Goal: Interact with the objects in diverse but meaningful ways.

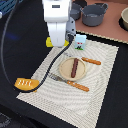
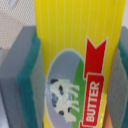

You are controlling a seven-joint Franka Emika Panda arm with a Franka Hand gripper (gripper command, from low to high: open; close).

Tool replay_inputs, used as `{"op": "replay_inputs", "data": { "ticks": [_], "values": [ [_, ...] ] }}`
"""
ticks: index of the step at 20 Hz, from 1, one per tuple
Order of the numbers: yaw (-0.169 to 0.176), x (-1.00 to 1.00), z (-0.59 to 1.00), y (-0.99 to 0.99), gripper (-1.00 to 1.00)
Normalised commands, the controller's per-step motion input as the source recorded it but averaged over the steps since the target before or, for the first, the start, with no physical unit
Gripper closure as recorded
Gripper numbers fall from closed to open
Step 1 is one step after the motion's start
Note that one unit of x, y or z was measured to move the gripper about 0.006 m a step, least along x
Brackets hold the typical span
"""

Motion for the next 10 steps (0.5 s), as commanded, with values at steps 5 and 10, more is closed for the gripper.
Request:
{"op": "replay_inputs", "data": {
  "ticks": [5, 10],
  "values": [
    [-0.056, 0.79, 0.41, -0.49, 1.00],
    [-0.046, 0.79, 0.32, -0.56, 1.00]
  ]
}}
